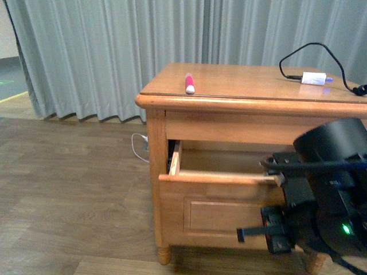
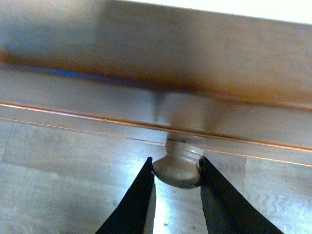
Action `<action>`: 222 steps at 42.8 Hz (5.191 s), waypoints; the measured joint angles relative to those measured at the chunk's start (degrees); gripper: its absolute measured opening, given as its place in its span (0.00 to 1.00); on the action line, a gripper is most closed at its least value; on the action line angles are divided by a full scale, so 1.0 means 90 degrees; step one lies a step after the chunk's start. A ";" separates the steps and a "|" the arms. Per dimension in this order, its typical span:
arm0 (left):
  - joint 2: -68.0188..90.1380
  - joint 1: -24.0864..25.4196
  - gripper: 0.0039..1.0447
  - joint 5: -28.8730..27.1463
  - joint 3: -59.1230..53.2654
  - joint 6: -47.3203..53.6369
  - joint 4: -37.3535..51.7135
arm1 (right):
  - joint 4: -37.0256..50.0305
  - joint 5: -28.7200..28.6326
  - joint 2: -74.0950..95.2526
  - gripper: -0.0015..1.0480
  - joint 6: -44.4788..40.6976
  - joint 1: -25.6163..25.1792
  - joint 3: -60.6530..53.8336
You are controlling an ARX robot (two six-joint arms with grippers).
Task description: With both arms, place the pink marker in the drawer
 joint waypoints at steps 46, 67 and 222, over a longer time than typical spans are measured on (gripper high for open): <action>0.0000 0.0000 0.94 0.0000 0.0000 0.0000 0.0000 | -0.3347 0.0180 -0.8165 0.92 0.0969 -0.0085 -0.2300; 0.0012 -0.0012 0.94 -0.0022 0.0005 -0.0032 -0.0015 | -0.3410 0.0226 -0.8478 0.92 0.0979 -0.0175 -0.2416; 1.3090 -0.3631 0.14 0.0855 0.8235 0.2064 0.1341 | -0.3410 0.0226 -0.8478 0.92 0.0993 -0.0175 -0.2416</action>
